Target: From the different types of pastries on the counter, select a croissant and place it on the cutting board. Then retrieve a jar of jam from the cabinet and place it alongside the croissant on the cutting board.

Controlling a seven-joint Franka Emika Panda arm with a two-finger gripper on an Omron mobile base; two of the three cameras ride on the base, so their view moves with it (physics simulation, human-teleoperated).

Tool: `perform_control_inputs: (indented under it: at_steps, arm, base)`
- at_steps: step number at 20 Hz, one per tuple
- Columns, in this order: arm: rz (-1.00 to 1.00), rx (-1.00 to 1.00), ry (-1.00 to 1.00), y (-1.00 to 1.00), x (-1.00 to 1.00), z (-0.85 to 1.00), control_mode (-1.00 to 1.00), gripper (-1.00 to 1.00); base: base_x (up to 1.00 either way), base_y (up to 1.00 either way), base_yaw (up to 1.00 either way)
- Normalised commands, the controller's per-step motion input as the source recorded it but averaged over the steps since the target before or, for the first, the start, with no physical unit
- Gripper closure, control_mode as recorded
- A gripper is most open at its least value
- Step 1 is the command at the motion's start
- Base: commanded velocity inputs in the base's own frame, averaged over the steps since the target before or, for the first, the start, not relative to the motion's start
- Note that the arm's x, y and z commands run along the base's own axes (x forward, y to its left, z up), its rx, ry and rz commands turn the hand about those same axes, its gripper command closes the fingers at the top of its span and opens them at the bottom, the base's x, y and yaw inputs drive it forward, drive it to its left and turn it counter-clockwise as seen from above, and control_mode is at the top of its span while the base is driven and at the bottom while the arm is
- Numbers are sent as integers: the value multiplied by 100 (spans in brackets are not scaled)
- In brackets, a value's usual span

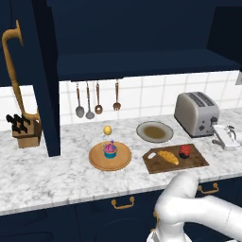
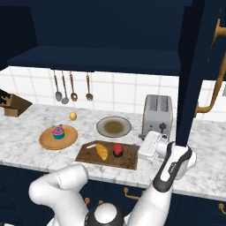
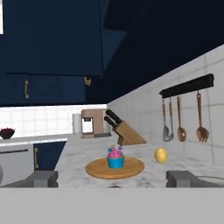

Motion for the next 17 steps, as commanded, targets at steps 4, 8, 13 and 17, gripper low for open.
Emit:
perform_control_inputs:
  at_steps: [4,8,13,17]
  arm:
    - [-39,17,0,-59,-100,35,-100,-100]
    - [-35,16,3,-44,-100,62,-100,-100]
    - [-26,4,8,-14,-100,5,-100,-100]
    - [-21,0,7,-1,-100,-33,-100,-100]
  base:
    - [0,0,0]
    - [0,0,0]
    - [0,0,0]
    - [0,0,0]
